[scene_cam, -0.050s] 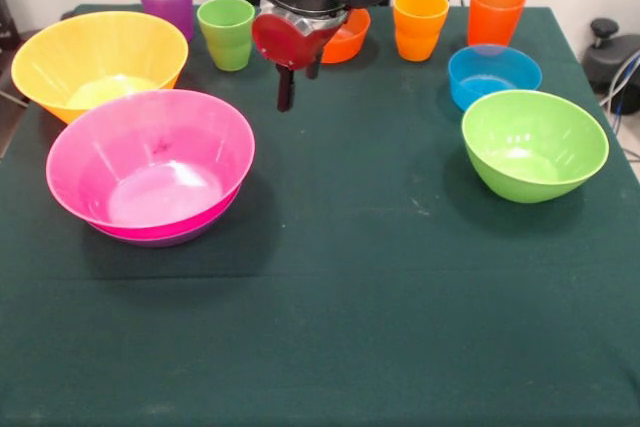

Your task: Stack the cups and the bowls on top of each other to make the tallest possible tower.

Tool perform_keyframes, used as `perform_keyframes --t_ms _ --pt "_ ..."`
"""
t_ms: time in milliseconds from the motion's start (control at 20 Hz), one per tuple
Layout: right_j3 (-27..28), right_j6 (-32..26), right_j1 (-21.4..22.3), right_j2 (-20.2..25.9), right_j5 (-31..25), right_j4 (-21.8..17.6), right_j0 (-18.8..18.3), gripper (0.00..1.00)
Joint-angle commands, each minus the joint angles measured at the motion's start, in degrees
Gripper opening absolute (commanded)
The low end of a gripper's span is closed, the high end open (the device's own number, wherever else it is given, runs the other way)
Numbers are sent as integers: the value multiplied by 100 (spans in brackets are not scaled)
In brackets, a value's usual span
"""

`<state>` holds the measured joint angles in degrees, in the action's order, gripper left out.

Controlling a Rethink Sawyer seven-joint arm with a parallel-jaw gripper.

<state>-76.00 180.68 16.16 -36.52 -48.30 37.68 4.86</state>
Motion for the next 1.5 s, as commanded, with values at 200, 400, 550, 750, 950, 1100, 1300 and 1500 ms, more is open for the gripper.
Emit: perform_keyframes --t_ms 200,400,550,750,950,1100,1300,1500 --pt "279 1479 -137 404 -441 157 53 100" --pt "394 1784 -270 358 -480 273 41 100" --pt "613 2125 -491 225 -543 345 75 100" --pt "787 2394 -594 173 -619 481 147 100" --pt "863 2519 -632 201 -632 565 186 100" --pt "970 2617 -686 215 -673 564 204 100" --pt "926 2512 -674 266 -630 507 194 100" --pt "753 2117 -577 342 -515 386 143 100"
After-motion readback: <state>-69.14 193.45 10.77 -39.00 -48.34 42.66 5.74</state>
